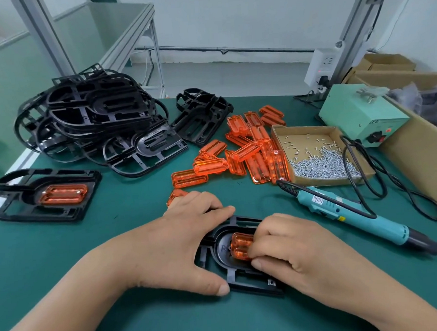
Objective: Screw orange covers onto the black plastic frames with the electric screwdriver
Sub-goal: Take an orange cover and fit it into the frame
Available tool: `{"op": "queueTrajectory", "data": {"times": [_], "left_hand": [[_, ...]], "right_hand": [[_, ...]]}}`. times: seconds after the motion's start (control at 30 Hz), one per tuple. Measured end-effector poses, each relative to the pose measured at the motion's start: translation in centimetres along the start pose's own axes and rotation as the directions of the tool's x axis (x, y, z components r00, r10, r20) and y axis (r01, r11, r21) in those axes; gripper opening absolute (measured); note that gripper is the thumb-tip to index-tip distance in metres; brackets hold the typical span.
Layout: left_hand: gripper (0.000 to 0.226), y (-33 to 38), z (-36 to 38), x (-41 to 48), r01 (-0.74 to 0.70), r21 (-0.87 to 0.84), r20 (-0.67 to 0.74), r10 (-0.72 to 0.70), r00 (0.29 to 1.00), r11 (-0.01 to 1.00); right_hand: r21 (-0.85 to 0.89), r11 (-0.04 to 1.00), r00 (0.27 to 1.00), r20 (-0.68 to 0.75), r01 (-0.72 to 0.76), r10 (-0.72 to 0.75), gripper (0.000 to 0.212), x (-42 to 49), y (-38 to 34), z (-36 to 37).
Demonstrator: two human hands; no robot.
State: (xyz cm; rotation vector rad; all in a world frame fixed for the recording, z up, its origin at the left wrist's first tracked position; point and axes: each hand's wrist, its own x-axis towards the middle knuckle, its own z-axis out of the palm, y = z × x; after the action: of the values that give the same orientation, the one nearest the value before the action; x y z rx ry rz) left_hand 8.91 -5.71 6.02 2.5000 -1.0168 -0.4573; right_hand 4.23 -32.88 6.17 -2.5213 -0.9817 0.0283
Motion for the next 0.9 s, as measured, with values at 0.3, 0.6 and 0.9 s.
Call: {"op": "queueTrajectory", "data": {"times": [0.3,0.6,0.9], "left_hand": [[0.119,-0.1,0.1,0.0,0.001,-0.003,-0.005,-0.001,1.000,1.000],[0.127,-0.8,-0.2,-0.3,0.020,-0.046,0.002,-0.020,1.000,0.999],[0.052,-0.3,-0.4,2.2,-0.030,-0.040,-0.306,0.016,0.952,0.999]], "right_hand": [[0.017,1.000,0.995,0.098,0.024,-0.026,0.013,1.1,0.2,0.3],[0.162,0.985,0.964,-0.246,-0.067,0.106,0.006,-1.6,1.3,-0.2],[-0.288,0.732,0.777,-0.367,-0.617,0.511,0.048,-7.4,7.5,-2.6]]}}
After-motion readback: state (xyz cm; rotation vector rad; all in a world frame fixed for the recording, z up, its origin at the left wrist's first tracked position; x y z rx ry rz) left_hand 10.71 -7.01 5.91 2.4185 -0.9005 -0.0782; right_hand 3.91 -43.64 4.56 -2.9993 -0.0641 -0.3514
